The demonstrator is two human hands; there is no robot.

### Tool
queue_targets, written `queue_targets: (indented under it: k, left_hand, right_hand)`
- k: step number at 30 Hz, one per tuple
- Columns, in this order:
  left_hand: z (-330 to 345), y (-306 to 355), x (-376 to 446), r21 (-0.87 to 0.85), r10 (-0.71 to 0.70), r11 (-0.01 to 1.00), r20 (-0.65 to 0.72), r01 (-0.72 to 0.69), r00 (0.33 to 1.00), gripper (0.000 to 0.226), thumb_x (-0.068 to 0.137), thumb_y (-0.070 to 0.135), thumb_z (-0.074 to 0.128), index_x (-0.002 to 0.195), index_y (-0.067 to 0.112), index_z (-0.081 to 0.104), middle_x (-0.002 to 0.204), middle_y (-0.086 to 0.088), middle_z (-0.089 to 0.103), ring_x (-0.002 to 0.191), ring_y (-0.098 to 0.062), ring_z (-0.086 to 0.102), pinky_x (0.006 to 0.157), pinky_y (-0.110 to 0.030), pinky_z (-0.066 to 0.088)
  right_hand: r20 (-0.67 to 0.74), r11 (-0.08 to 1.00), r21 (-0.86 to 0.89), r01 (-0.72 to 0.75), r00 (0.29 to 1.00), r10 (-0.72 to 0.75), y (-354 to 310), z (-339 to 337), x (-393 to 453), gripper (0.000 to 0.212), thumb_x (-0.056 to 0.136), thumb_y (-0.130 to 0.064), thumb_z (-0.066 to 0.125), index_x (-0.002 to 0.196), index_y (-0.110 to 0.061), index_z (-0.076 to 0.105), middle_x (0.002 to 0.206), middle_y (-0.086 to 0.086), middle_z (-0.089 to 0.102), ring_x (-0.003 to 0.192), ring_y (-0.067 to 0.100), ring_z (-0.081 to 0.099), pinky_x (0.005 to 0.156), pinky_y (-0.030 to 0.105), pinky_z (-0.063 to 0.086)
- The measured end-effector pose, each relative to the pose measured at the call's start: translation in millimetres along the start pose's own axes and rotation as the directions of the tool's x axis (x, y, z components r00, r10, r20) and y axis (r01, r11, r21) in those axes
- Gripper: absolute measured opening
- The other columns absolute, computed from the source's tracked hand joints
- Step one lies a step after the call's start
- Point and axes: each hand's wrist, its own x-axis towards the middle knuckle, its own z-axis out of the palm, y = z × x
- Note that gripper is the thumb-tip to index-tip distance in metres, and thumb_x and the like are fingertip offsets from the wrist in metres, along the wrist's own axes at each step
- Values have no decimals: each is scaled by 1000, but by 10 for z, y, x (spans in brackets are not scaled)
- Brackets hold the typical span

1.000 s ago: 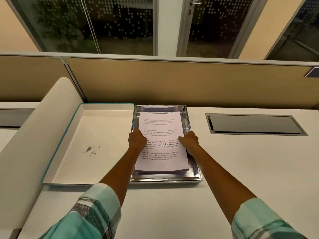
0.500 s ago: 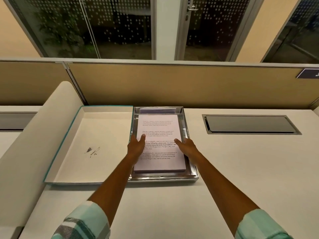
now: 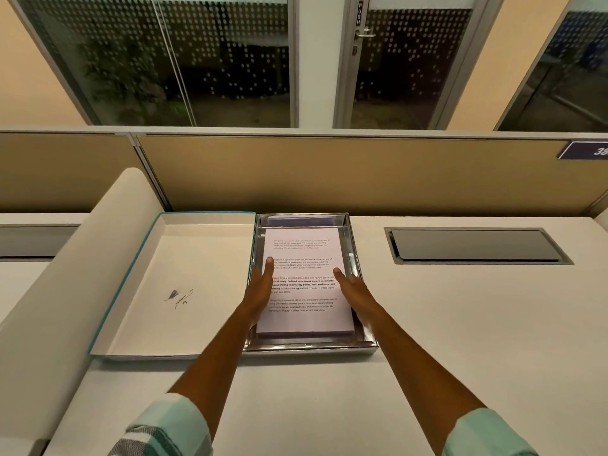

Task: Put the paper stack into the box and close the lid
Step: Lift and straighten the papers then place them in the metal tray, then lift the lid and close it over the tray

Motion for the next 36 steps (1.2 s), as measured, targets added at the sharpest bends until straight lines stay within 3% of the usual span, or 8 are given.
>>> queue_targets:
  k: [4,10,16,19,28,30,33,36]
  left_hand:
    - [19,46,-33,94,64,994,-58,-59,996,70,87,65,25,147,30,28,150,-7,44,129,-36,51,106,-59,40]
    - [-114,133,-100,170,169,977,-236,-131,957,56,97,52,28,145,21,34,153,-9,39,133,-35,46,106,-49,39]
    - [-500,-24,-393,191,320,947,-497,-258,806,45,101,35,37,139,12,46,144,-11,51,132,-30,48,108,-36,36]
    - [-693,-177,-598,218,356,934,-556,-282,751,44,100,31,41,137,8,49,141,-14,54,130,-30,51,102,-30,36]
    - [-1155,-682,-1073,267,302,952,-730,-151,614,39,98,21,48,130,-1,54,132,-21,59,123,-36,55,105,-46,44]
    - [-1205,-751,-1150,286,303,950,-748,-126,590,36,97,18,49,126,-2,56,126,-23,61,117,-37,57,100,-51,48]
    - [-1305,-902,-1306,232,232,970,-798,-72,556,31,96,16,51,121,0,57,115,-24,61,101,-37,61,86,-47,54]
    - [-1386,-1036,-1418,135,137,990,-818,-45,558,29,96,15,49,118,-1,58,112,-23,61,100,-36,61,84,-39,49]
  right_hand:
    - [-89,996,-88,15,996,-23,-94,7,-51,73,93,-60,37,148,-14,28,149,12,44,131,38,49,106,53,43]
    - [-197,967,-165,194,954,-225,-221,-60,-187,68,95,-51,43,152,-21,22,158,8,30,141,35,36,110,50,38]
    - [-190,875,-252,413,866,-463,-282,27,-432,59,96,-39,52,148,-21,32,155,5,37,141,28,38,111,44,37]
    - [-108,807,-332,489,830,-547,-316,215,-551,56,96,-37,52,147,-19,36,153,4,40,139,25,40,110,38,38]
    - [245,587,-537,606,778,-579,-238,1040,-819,56,95,-40,52,146,-22,37,153,3,38,141,21,35,115,36,32]
    - [308,537,-565,626,764,-566,-210,1208,-864,57,94,-40,55,145,-21,39,151,4,41,140,23,36,114,37,31]
    - [450,366,-620,694,697,-559,-131,1498,-937,57,93,-41,56,144,-18,41,149,5,44,139,23,37,115,37,29]
    - [547,188,-640,745,614,-569,-81,1736,-980,54,93,-40,56,140,-15,47,143,6,51,134,24,42,113,34,29]
